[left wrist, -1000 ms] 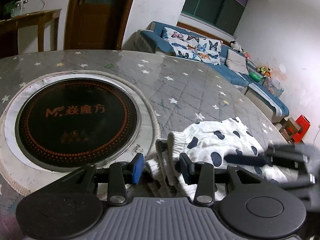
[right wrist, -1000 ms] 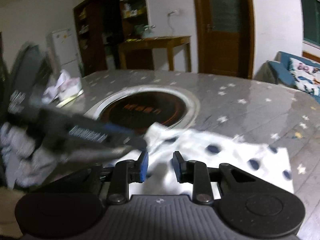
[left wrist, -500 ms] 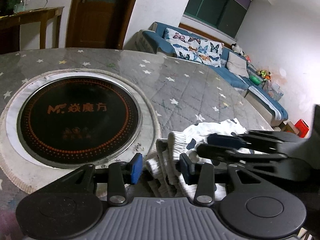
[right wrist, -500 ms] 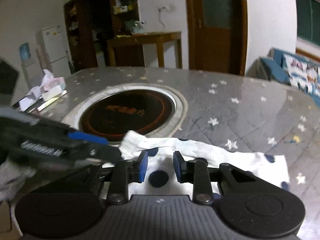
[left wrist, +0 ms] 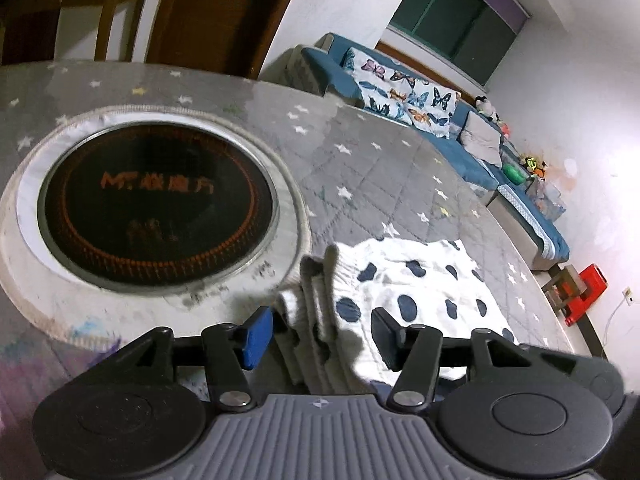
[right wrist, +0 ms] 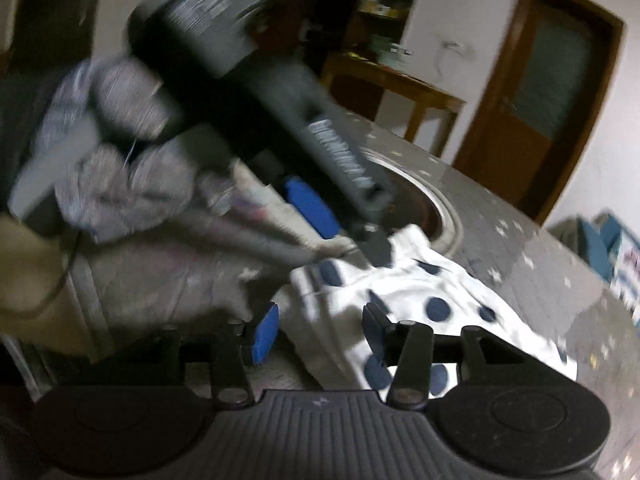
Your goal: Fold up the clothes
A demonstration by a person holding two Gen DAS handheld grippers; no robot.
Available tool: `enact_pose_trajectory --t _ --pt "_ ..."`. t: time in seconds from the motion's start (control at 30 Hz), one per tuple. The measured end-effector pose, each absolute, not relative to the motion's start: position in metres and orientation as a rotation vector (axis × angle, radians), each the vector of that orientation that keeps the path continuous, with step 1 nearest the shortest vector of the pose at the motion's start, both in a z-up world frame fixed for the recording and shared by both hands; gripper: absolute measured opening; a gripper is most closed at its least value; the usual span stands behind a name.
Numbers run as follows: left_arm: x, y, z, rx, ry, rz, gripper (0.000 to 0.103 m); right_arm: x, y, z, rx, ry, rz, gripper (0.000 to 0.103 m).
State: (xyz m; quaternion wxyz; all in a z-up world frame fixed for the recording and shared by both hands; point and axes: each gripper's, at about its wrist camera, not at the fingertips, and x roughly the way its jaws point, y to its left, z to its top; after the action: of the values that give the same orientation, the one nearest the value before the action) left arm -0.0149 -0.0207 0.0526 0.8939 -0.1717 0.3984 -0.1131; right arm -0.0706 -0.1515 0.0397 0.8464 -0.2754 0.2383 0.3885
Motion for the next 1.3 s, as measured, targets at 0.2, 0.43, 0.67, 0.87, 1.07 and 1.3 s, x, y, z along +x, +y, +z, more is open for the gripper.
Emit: enact_pose_trajectory --t 0.2,0.43,0.67,0.87,1.07,1.3 --pt "-0.016 -0.019 0.046 -0.424 0.874 -0.214 0.064 -0.074 -0.135 0.025 -0.675 0.465 0.785 0.046" --pt "-0.015 -0.014 0.04 -0.529 0.909 -0.203 0.072 -0.068 -0.147 0.037 -0.558 0.477 0.77 0.026" --pt "-0.016 -0.004 0.036 -0.707 0.918 -0.193 0.08 -0.061 -0.162 0.052 -0.414 0.483 0.767 0.023" --pt "-0.018 -0.001 0.027 -0.889 0.927 -0.207 0.083 -0.059 -0.172 0.057 -0.338 0.478 0.759 0.023" --pt "-0.019 -0.001 0.016 -1.019 0.932 -0.212 0.084 -0.057 -0.181 0.059 -0.285 0.469 0.752 0.022" --pt "-0.009 -0.01 0.007 -1.06 0.946 -0.24 0.076 -0.056 -0.186 0.054 -0.251 0.485 0.77 0.022"
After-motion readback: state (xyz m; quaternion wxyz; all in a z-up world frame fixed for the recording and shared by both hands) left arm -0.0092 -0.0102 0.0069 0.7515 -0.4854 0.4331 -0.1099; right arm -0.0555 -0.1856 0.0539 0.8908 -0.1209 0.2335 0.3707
